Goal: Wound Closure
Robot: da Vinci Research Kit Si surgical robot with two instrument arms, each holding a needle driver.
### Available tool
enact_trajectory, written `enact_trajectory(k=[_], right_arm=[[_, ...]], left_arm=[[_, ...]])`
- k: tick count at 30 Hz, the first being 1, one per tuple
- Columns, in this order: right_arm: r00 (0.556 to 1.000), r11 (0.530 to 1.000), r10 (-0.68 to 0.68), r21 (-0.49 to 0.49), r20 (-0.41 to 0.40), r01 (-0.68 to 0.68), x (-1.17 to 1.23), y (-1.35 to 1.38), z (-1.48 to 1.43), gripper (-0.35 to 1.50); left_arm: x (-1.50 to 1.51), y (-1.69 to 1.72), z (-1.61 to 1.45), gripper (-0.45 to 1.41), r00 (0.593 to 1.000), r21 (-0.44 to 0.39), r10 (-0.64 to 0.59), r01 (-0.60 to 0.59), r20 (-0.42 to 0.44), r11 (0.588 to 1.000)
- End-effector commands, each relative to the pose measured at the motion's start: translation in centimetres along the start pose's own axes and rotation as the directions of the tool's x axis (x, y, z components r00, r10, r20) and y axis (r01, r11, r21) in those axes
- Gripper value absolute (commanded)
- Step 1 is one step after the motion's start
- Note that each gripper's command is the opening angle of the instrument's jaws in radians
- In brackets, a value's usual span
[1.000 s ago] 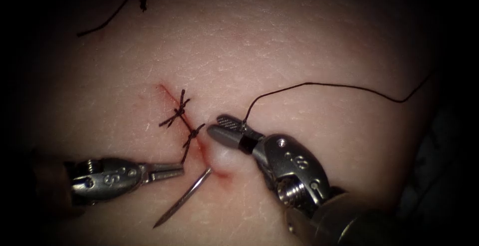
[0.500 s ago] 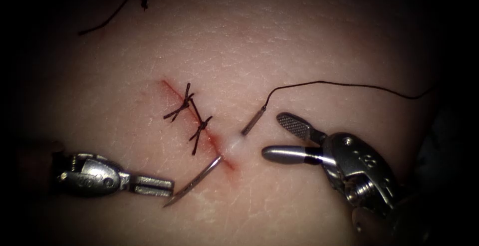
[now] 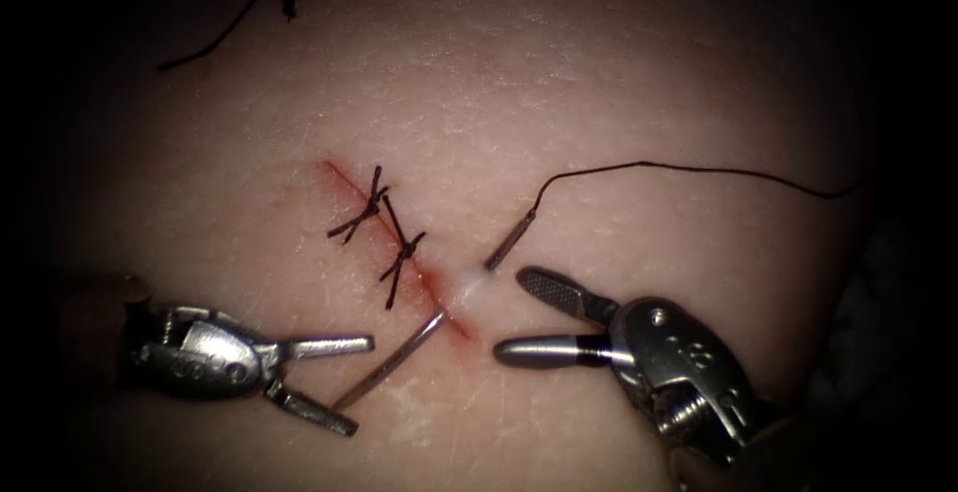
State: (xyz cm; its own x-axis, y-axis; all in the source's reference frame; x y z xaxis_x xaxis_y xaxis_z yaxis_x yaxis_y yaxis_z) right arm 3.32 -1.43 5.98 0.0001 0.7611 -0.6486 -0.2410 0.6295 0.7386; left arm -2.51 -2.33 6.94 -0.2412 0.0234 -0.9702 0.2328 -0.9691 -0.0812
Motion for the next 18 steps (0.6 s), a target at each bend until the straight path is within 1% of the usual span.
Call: enact_trajectory(k=[1, 6, 10, 13, 15, 18], right_arm=[[1.0, 1.0, 0.003, 0.004, 0.0, -0.003, -0.14, 0.0, 0.09, 1.2], [1.0, 1.0, 0.001, 0.005, 0.0, -0.001, -0.21, -0.02, 0.1, 1.16], [1.0, 1.0, 0.001, 0.007, 0.0, -0.001, -0.22, -0.04, 0.11, 1.15], [1.0, 1.0, 0.007, 0.007, 0.001, -0.007, -0.22, -0.04, 0.11, 1.13], [1.0, 1.0, 0.006, 0.007, 0.0, -0.006, -0.23, -0.04, 0.11, 1.13], [1.0, 1.0, 0.01, 0.008, -0.003, -0.01, -0.25, -0.05, 0.12, 1.13]], left_arm=[[-0.05, 0.06, 0.07, 0.64, 1.0, 0.0, 0.0, 0.0, -0.001, 1.0], [-0.07, 0.04, 0.14, 0.49, 1.0, 0.004, 0.007, -0.007, 0.006, 1.0], [-0.19, 0.02, 0.23, 0.41, 1.0, -0.037, 0.017, -0.017, 0.011, 0.999], [-0.25, -0.01, 0.29, 0.37, 1.0, -0.079, 0.029, -0.029, -0.007, 0.996], [-0.26, -0.03, 0.32, 0.34, 0.999, -0.102, 0.035, -0.035, -0.008, 0.994], [-0.24, -0.06, 0.37, 0.34, 0.999, -0.123, 0.042, -0.044, -0.017, 0.991]])
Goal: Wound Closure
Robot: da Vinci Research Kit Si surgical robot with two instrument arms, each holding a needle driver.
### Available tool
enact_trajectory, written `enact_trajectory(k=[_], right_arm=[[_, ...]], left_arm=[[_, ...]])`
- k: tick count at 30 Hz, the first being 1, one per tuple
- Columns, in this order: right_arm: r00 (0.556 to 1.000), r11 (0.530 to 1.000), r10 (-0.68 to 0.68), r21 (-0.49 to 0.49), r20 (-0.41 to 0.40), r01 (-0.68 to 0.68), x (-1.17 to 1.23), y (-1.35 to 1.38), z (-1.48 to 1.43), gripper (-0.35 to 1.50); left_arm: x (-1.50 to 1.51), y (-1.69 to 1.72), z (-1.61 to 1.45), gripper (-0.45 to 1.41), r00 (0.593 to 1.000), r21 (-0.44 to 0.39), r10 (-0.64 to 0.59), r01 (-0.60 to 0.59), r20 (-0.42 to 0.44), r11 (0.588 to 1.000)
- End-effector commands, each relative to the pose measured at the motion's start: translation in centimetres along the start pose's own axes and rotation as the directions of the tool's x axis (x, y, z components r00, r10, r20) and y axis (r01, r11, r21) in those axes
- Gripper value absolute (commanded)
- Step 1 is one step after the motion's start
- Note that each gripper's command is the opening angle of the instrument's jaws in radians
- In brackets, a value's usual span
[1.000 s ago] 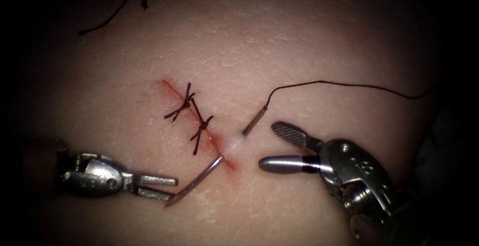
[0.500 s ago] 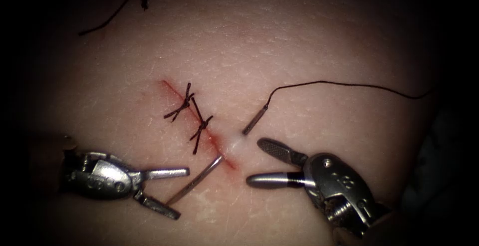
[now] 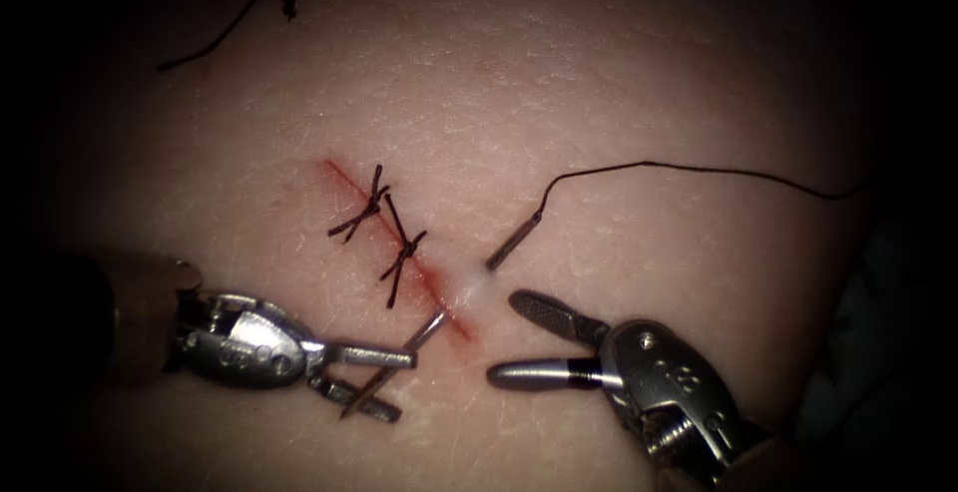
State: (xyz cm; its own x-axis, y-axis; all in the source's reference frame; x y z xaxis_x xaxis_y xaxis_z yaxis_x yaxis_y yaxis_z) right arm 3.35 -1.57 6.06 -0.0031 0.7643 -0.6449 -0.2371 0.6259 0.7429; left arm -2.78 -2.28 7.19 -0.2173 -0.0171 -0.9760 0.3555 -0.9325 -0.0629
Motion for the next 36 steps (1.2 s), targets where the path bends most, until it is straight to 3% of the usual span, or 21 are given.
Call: enact_trajectory(k=[1, 4, 7, 11, 22, 30, 36], right_arm=[[1.0, 1.0, 0.003, 0.004, -0.001, -0.003, -0.1, -0.01, 0.1, 1.11], [1.0, 1.0, 0.006, 0.006, 0.0, -0.006, -0.14, -0.02, 0.1, 1.11], [1.0, 1.0, 0.008, 0.009, 0.0, -0.008, -0.17, -0.03, 0.11, 1.1], [1.0, 1.0, 0.02, 0.014, -0.004, -0.02, -0.22, -0.04, 0.11, 1.05], [0.999, 0.999, 0.045, 0.02, -0.005, -0.045, -0.28, -0.08, 0.11, 0.94], [0.999, 0.998, 0.05, 0.026, -0.003, -0.05, -0.29, -0.09, 0.08, 0.83], [0.998, 0.998, 0.054, 0.011, 0.012, -0.055, -0.27, -0.09, 0.06, 0.81]], left_arm=[[-0.05, 0.05, 0.08, 0.32, 1.0, -0.011, 0.001, -0.001, -0.008, 1.0], [-0.02, 0.01, 0.08, 0.19, 1.0, -0.035, 0.005, -0.005, -0.016, 0.999], [0.01, -0.01, 0.04, -0.16, 1.0, -0.043, -0.02, 0.02, -0.003, 0.999], [0.13, -0.04, 0.02, -0.45, 0.993, -0.024, -0.112, 0.112, 0.035, 0.993], [0.57, -0.01, -0.01, -0.45, 0.935, -0.026, -0.355, 0.356, 0.015, 0.934], [0.84, 0.16, -0.07, -0.45, 0.842, -0.177, -0.536, 0.538, 0.063, 0.824], [1.08, 0.26, -0.21, -0.45, 0.809, -0.238, -0.581, 0.585, 0.096, 0.775]])
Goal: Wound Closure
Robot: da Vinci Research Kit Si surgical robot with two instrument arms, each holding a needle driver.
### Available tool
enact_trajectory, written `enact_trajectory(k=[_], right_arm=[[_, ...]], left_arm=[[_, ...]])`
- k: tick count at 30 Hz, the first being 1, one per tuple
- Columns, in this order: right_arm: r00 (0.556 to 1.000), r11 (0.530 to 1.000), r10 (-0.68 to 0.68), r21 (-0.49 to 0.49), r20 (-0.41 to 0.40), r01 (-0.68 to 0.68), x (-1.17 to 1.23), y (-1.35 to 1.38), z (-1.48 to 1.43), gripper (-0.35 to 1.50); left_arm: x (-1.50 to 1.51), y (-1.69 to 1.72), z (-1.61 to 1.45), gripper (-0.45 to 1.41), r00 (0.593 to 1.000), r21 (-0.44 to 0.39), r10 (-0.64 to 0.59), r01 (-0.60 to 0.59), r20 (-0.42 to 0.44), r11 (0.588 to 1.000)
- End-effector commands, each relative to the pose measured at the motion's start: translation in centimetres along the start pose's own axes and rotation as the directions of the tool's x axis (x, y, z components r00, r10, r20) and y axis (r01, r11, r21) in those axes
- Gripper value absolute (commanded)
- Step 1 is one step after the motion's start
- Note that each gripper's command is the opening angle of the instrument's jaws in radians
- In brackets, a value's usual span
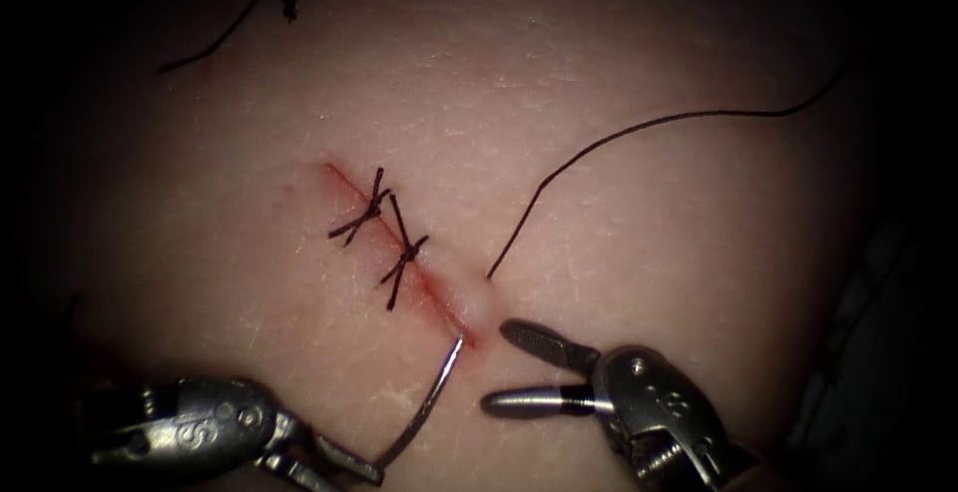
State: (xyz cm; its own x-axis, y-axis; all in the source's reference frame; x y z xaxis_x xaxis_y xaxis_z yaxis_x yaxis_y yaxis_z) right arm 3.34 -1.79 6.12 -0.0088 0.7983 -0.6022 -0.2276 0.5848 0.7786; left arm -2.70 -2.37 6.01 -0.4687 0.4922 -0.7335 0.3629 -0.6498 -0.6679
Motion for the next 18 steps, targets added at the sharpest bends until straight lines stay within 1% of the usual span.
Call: enact_trajectory(k=[1, 3, 4, 7, 10, 11, 13, 14, 15, 16, 17, 18], right_arm=[[1.0, 1.0, 0.002, -0.001, 0.016, -0.002, -0.05, 0.0, 0.09, 0.81], [1.0, 1.0, 0.006, 0.0, 0.029, -0.006, -0.03, -0.01, 0.08, 0.79], [0.999, 1.0, 0.008, 0.016, 0.034, -0.009, 0.0, -0.02, 0.08, 0.79], [0.999, 1.0, 0.006, 0.028, 0.037, -0.007, 0.05, -0.02, 0.06, 0.79], [0.999, 0.999, 0.007, 0.049, 0.049, -0.01, 0.07, -0.02, 0.04, 0.74], [0.999, 0.998, 0.002, 0.058, 0.054, -0.005, 0.08, -0.03, 0.03, 0.74], [0.998, 0.998, -0.002, 0.065, 0.056, -0.001, 0.1, -0.05, 0.01, 0.68], [0.998, 0.998, -0.012, 0.068, 0.056, 0.008, 0.11, -0.07, 0.0, 0.51], [0.999, 0.997, -0.015, 0.074, 0.045, 0.012, 0.12, -0.09, -0.03, 0.24], [0.999, 0.997, -0.012, 0.083, 0.033, 0.009, 0.13, -0.12, -0.05, 0.09], [1.0, 0.996, -0.005, 0.09, 0.02, 0.004, 0.16, -0.16, -0.07, 0.02], [1.0, 0.996, 0.001, 0.094, 0.012, -0.002, 0.19, -0.19, -0.08, 0.02]], left_arm=[[-0.06, 0.03, 0.06, -0.45, 1.0, -0.01, -0.015, 0.015, 0.006, 1.0], [-0.01, 0.11, 0.02, -0.45, 1.0, -0.023, -0.026, 0.027, 0.014, 0.999], [0.05, 0.2, -0.03, -0.45, 0.999, -0.036, -0.038, 0.039, 0.027, 0.999], [0.13, 0.31, -0.07, -0.45, 0.999, -0.046, -0.041, 0.042, 0.021, 0.998], [0.23, 0.41, -0.11, -0.45, 0.999, -0.041, -0.04, 0.041, 0.015, 0.998], [0.27, 0.43, -0.12, -0.45, 1.0, -0.032, -0.025, 0.025, 0.014, 0.999], [0.37, 0.46, -0.15, -0.45, 1.0, -0.011, 0.015, -0.015, 0.012, 1.0], [0.42, 0.46, -0.16, -0.45, 0.999, 0.001, 0.036, -0.036, 0.003, 0.999], [0.47, 0.46, -0.17, -0.45, 0.999, 0.015, 0.053, -0.053, -0.012, 0.999], [0.54, 0.45, -0.19, -0.45, 0.997, 0.035, 0.075, -0.074, -0.036, 0.997], [0.59, 0.44, -0.2, -0.45, 0.995, 0.049, 0.08, -0.077, -0.061, 0.996], [0.66, 0.42, -0.22, -0.45, 0.99, 0.072, 0.103, -0.097, -0.092, 0.993]])
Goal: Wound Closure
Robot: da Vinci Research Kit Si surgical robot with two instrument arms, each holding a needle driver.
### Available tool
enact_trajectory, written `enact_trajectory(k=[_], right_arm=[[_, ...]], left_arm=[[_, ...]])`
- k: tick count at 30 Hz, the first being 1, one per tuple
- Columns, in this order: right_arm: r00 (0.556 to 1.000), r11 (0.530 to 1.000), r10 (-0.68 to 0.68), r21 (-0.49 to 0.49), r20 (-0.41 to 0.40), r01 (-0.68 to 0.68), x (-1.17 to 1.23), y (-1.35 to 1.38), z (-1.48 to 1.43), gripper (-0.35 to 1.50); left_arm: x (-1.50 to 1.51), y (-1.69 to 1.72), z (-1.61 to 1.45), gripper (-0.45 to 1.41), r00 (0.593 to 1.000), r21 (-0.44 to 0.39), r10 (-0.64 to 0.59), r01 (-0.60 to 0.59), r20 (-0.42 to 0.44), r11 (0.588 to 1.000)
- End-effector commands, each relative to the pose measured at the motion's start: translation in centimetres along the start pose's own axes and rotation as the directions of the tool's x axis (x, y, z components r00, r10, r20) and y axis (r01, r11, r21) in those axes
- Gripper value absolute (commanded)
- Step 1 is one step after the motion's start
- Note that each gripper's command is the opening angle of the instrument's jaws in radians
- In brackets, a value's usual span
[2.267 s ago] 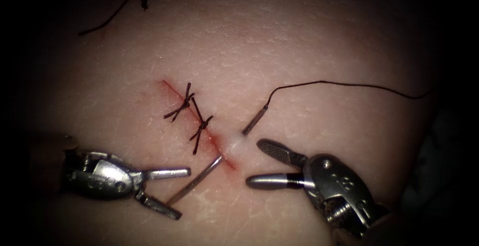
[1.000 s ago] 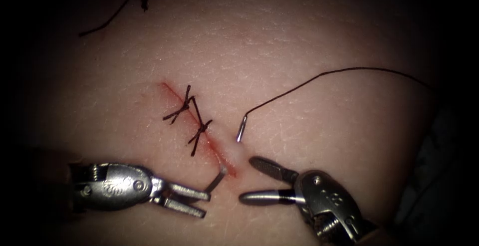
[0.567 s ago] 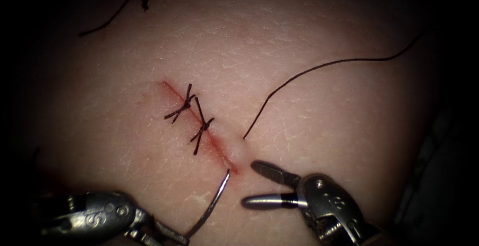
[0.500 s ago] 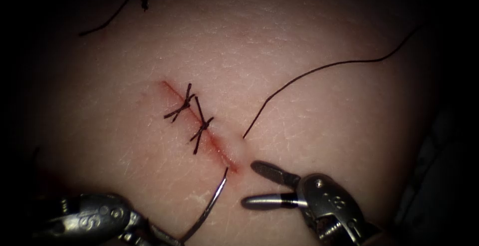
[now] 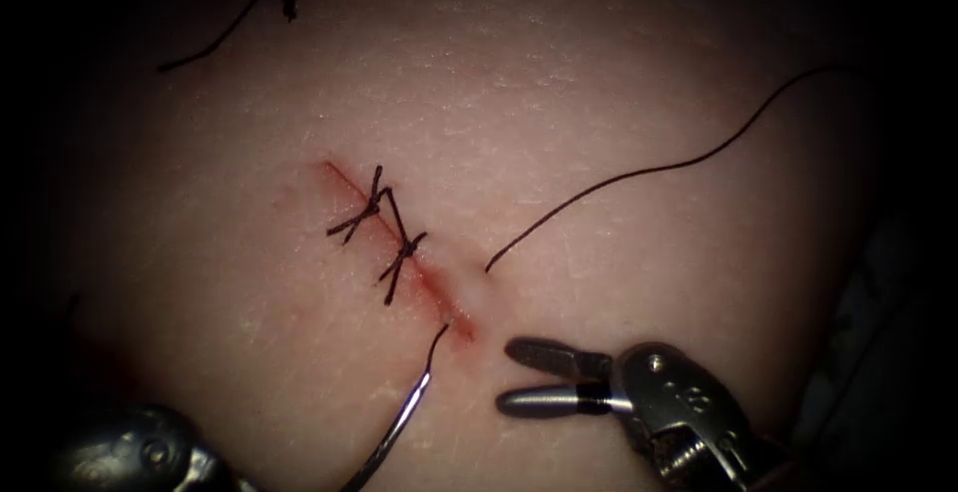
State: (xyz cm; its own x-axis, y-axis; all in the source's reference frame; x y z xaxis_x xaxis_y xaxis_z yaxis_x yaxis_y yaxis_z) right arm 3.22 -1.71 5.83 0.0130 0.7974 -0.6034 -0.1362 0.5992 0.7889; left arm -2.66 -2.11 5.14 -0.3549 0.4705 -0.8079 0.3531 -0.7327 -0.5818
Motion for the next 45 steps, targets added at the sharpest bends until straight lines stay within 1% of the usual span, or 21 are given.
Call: enact_trajectory(k=[1, 2, 4, 5, 7, 9, 10, 11, 13, 14, 15, 16, 18, 20, 23, 26, 30, 34, 36, 44, 45], right_arm=[[1.0, 1.0, 0.001, -0.003, -0.02, -0.001, -0.01, -0.07, 0.07, 0.05], [1.0, 1.0, -0.006, -0.017, -0.023, 0.006, 0.05, -0.12, 0.05, 0.27], [1.0, 0.999, -0.007, -0.035, -0.026, 0.006, 0.15, -0.19, 0.04, 0.81], [0.999, 0.998, -0.02, -0.061, -0.03, 0.018, 0.29, -0.26, 0.02, 1.15], [0.999, 0.996, -0.031, -0.08, -0.031, 0.029, 0.41, -0.33, -0.01, 1.18], [0.999, 0.994, -0.009, -0.106, -0.033, 0.005, 0.68, -0.45, -0.06, 1.21], [0.999, 0.994, -0.001, -0.107, -0.033, -0.002, 0.73, -0.47, -0.06, 1.21], [0.999, 0.994, 0.006, -0.106, -0.036, -0.01, 0.78, -0.48, -0.07, 1.13], [0.992, 0.99, 0.103, -0.093, -0.07, -0.109, 0.9, -0.5, -0.1, 0.84], [0.989, 0.989, 0.113, -0.087, -0.09, -0.121, 0.94, -0.51, -0.11, 0.61], [0.986, 0.984, 0.131, -0.106, -0.104, -0.142, 0.98, -0.53, -0.13, 0.46], [0.984, 0.979, 0.143, -0.129, -0.103, -0.155, 1.02, -0.53, -0.14, 0.46], [0.981, 0.966, 0.171, -0.179, -0.095, -0.186, 1.1, -0.51, -0.17, 0.64], [0.97, 0.945, 0.217, -0.224, -0.111, -0.237, 1.18, -0.47, -0.21, 0.94], [0.95, 0.901, 0.291, -0.3, -0.114, -0.312, 1.3, -0.41, -0.28, 1.11], [0.936, 0.865, 0.337, -0.36, -0.098, -0.349, 1.38, -0.37, -0.33, 1.1], [0.918, 0.831, 0.39, -0.402, -0.074, -0.385, 1.44, -0.34, -0.4, 1.16], [0.89, 0.801, 0.444, -0.401, -0.099, -0.444, 1.5, -0.29, -0.44, 1.35], [0.881, 0.792, 0.461, -0.399, -0.106, -0.462, 1.52, -0.26, -0.44, 1.38], [0.84, 0.772, 0.529, -0.344, -0.118, -0.534, 1.56, -0.2, -0.36, 1.38], [0.834, 0.768, 0.539, -0.335, -0.12, -0.545, 1.56, -0.21, -0.32, 1.38]], left_arm=[[-0.04, -0.02, 0.07, -0.45, 1.0, 0.026, 0.013, -0.013, -0.016, 1.0], [0.0, -0.05, 0.07, -0.45, 0.999, 0.049, 0.028, -0.027, -0.02, 0.998], [0.09, -0.11, 0.08, -0.45, 0.998, 0.107, 0.066, -0.065, -0.01, 0.992], [0.17, -0.18, 0.1, -0.45, 0.994, 0.166, 0.113, -0.111, -0.002, 0.98], [0.24, -0.25, 0.1, -0.45, 0.99, 0.207, 0.139, -0.132, -0.021, 0.969], [0.4, -0.41, 0.06, -0.45, 0.981, 0.288, 0.189, -0.166, -0.053, 0.943], [0.44, -0.44, 0.06, -0.45, 0.979, 0.306, 0.195, -0.167, -0.061, 0.937], [0.46, -0.47, 0.05, -0.45, 0.977, 0.32, 0.201, -0.17, -0.066, 0.932], [0.52, -0.54, 0.05, -0.45, 0.973, 0.347, 0.221, -0.188, -0.059, 0.919], [0.54, -0.57, 0.06, -0.45, 0.973, 0.355, 0.227, -0.194, -0.053, 0.915], [0.55, -0.6, 0.07, -0.45, 0.972, 0.362, 0.232, -0.2, -0.046, 0.91], [0.56, -0.62, 0.1, -0.45, 0.97, 0.371, 0.242, -0.212, -0.035, 0.904], [0.56, -0.65, 0.14, -0.45, 0.966, 0.383, 0.259, -0.231, -0.022, 0.894], [0.54, -0.67, 0.21, -0.45, 0.962, 0.4, 0.273, -0.25, -0.001, 0.881], [0.51, -0.7, 0.3, -0.45, 0.955, 0.434, 0.294, -0.278, 0.032, 0.857], [0.45, -0.71, 0.41, -0.45, 0.943, 0.47, 0.323, -0.32, 0.075, 0.823], [0.31, -0.71, 0.56, -0.45, 0.926, 0.496, 0.348, -0.371, 0.143, 0.785], [0.15, -0.71, 0.69, -0.45, 0.894, 0.508, 0.382, -0.447, 0.233, 0.736], [0.08, -0.71, 0.74, -0.45, 0.873, 0.507, 0.399, -0.488, 0.28, 0.71], [-0.08, -0.67, 0.83, -0.45, 0.815, 0.505, 0.434, -0.579, 0.385, 0.639], [-0.08, -0.66, 0.85, -0.45, 0.8, 0.507, 0.44, -0.599, 0.407, 0.62]])
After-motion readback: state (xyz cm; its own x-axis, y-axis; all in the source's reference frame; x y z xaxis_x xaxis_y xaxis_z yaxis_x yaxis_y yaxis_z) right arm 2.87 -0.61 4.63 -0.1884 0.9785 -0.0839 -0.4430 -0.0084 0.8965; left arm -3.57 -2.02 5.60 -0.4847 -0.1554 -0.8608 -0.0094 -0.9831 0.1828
